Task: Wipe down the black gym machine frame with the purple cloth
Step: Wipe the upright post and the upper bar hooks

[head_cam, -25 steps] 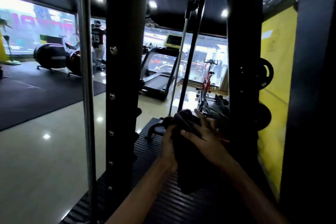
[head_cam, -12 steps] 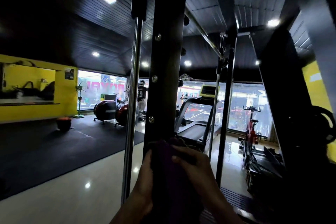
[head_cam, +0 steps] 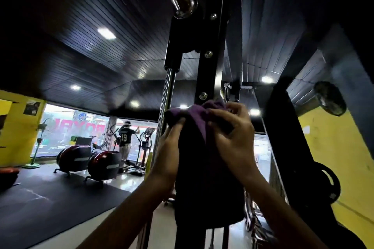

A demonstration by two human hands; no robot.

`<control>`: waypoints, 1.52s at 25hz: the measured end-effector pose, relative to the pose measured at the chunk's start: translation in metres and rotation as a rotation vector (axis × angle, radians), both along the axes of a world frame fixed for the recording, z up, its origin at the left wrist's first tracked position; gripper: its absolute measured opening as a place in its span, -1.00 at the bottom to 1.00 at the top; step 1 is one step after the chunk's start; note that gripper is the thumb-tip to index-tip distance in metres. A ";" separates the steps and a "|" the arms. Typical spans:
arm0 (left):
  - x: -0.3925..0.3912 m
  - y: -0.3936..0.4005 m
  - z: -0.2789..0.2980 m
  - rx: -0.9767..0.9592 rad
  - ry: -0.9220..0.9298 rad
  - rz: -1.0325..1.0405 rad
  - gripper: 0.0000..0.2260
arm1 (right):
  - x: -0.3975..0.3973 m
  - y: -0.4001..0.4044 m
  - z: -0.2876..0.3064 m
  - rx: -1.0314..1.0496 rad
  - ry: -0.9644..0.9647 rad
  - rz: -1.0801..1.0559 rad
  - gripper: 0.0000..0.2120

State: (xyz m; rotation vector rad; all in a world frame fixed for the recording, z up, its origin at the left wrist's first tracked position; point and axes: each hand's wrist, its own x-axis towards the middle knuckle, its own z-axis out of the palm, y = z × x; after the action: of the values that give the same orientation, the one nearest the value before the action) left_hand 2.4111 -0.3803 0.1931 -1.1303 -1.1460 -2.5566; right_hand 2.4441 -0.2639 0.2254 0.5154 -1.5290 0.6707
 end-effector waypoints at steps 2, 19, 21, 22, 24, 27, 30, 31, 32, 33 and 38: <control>-0.009 -0.014 0.018 -0.049 0.078 0.115 -0.90 | -0.006 0.000 0.029 0.010 0.115 -0.173 -0.72; -0.087 0.006 0.107 0.049 0.267 0.306 -0.76 | -0.049 0.013 0.144 0.233 0.147 -0.520 -0.75; -0.106 0.012 0.110 0.074 0.272 0.273 -0.74 | -0.058 0.013 0.143 0.266 0.148 -0.561 -0.72; -0.113 0.015 0.111 0.084 0.294 0.282 -0.75 | -0.061 0.014 0.142 0.283 0.149 -0.596 -0.67; -0.121 0.020 0.110 0.084 0.383 0.321 -0.81 | -0.060 0.019 0.142 0.323 0.140 -0.658 -0.61; -0.128 0.020 0.111 0.078 0.557 0.331 -0.80 | -0.053 0.016 0.141 0.245 0.101 -0.566 -0.61; -0.137 0.018 0.122 0.117 0.696 0.310 -0.81 | -0.055 -0.001 0.152 0.165 0.241 -0.538 -0.57; -0.141 0.017 0.127 0.117 0.710 0.283 -0.82 | -0.060 -0.003 0.159 0.178 0.294 -0.568 -0.58; -0.146 0.017 0.132 0.106 0.713 0.247 -0.82 | -0.063 -0.005 0.168 0.211 0.325 -0.608 -0.59; -0.148 0.016 0.136 0.088 0.719 0.210 -0.82 | -0.066 -0.005 0.173 0.245 0.340 -0.633 -0.61; -0.148 0.018 0.135 0.017 0.808 0.148 -0.77 | -0.071 -0.003 0.158 0.229 0.477 -0.977 -0.79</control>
State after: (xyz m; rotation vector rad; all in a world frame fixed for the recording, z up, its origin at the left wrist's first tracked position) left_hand 2.2628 -0.3627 0.3277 -1.7442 -0.9260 -1.6908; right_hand 2.3730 -0.2670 0.3831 0.0376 -1.2006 -0.3669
